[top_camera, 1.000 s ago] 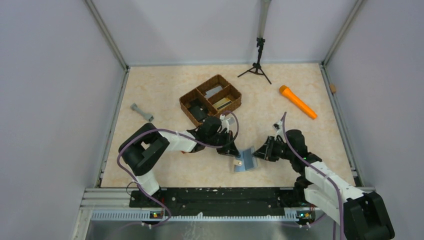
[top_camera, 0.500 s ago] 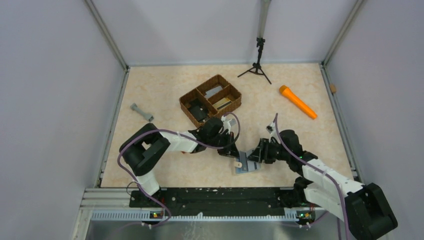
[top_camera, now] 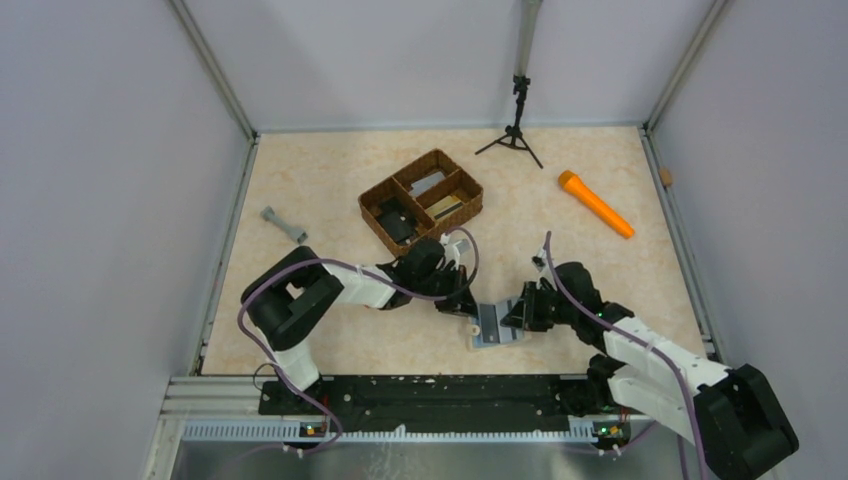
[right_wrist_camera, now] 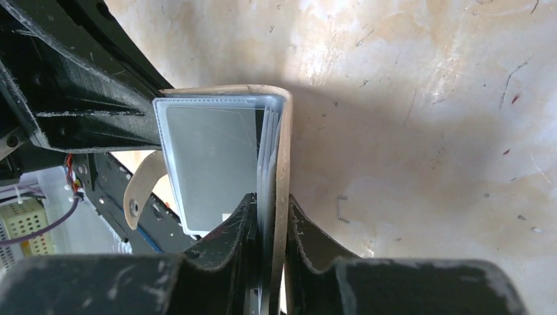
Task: Take the credit cards out of the card holder
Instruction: Remove the credit card from the card holder.
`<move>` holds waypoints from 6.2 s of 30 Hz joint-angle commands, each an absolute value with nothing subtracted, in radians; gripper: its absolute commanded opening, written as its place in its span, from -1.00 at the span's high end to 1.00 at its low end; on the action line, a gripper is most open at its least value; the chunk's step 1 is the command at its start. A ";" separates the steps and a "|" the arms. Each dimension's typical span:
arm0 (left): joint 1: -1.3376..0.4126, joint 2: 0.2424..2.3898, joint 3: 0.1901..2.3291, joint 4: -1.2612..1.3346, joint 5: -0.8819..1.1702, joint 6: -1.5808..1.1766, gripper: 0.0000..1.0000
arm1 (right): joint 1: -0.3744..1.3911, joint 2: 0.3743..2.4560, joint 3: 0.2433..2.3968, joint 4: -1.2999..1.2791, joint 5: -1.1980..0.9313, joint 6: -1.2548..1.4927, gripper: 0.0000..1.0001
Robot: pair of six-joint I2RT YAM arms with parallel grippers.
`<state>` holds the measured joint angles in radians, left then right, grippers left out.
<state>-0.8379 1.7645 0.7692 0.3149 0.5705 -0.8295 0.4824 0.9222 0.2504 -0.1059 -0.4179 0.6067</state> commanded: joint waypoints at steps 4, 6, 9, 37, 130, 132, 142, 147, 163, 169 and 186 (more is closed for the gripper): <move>-0.786 1.691 0.587 0.697 0.624 -0.986 0.74 | 0.493 0.861 0.286 -0.082 -0.405 0.648 1.00; -0.769 1.719 0.526 0.891 0.677 -1.059 0.72 | 0.492 0.846 0.272 -0.060 -0.422 0.673 1.00; -0.758 1.791 0.454 1.173 0.722 -1.178 0.48 | 0.492 0.828 0.259 -0.028 -0.451 0.704 1.00; -0.759 1.623 0.399 1.007 0.648 -1.059 0.19 | 0.492 0.716 0.260 -0.052 -0.520 0.773 1.00; -0.830 1.309 0.312 1.287 0.632 -1.221 1.00 | 0.492 0.506 0.218 0.293 -0.779 1.112 0.08; -0.831 1.304 0.310 1.281 0.632 -1.216 1.00 | 0.492 0.495 0.208 0.380 -0.803 1.180 0.08; -0.832 1.271 0.292 1.244 0.618 -1.192 1.00 | 0.492 0.414 0.259 0.354 -0.781 1.221 0.60; -0.832 1.273 0.292 1.247 0.621 -1.193 1.00 | 0.492 0.408 0.266 0.355 -0.780 1.233 0.82; -0.828 1.178 0.274 1.132 0.592 -1.125 1.00 | 0.493 0.377 0.316 0.086 -0.673 1.087 1.00; -0.816 1.085 0.266 1.005 0.555 -1.084 1.00 | 0.491 0.382 0.341 0.032 -0.645 1.032 1.00; -0.421 0.729 0.486 -0.195 0.490 -0.765 1.00 | 0.491 0.770 0.569 0.068 -0.488 0.743 1.00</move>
